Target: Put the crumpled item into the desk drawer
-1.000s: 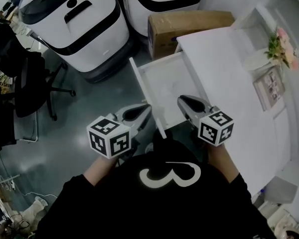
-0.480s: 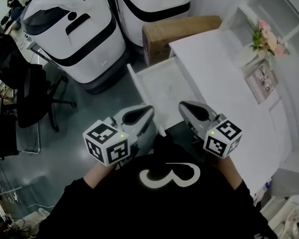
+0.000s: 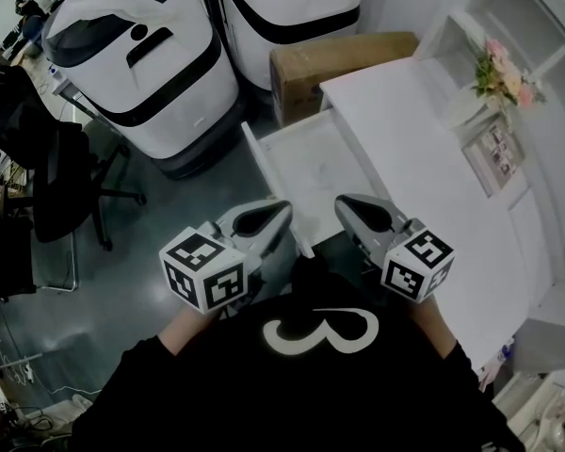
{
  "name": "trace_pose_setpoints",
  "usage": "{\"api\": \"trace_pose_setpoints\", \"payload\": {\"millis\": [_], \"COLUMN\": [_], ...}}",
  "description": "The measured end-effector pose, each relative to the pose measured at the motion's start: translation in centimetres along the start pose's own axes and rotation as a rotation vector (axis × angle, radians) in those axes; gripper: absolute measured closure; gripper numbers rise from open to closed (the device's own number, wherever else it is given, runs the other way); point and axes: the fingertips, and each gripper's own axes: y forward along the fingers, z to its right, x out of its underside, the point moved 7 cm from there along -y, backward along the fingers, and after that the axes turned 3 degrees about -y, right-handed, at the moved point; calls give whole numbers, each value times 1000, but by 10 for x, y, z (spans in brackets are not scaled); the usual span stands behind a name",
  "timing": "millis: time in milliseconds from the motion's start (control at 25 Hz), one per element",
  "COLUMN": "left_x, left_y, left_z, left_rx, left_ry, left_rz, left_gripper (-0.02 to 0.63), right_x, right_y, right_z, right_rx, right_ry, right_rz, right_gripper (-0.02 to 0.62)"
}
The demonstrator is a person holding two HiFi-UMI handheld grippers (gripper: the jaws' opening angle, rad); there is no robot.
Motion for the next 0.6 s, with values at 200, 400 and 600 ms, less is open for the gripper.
{"api": "trace_pose_setpoints", "payload": {"millis": [200, 400, 600], "left_x": [0, 1, -1], "left_y": [2, 8, 14], "left_z": [-5, -11, -16], "left_rx": [-11, -16, -20], "left_ry": [-9, -24, -29], "left_rz": [-7, -14, -18], "left_gripper": [596, 595, 595], "right_x": [2, 3, 3], "right_y": [2, 7, 12], "right_z": [5, 12, 20], "right_rx": [-4, -9, -16], "right_ry": [9, 26, 40], "right_rz": [-8, -20, -23], "right_gripper": [592, 592, 592]}}
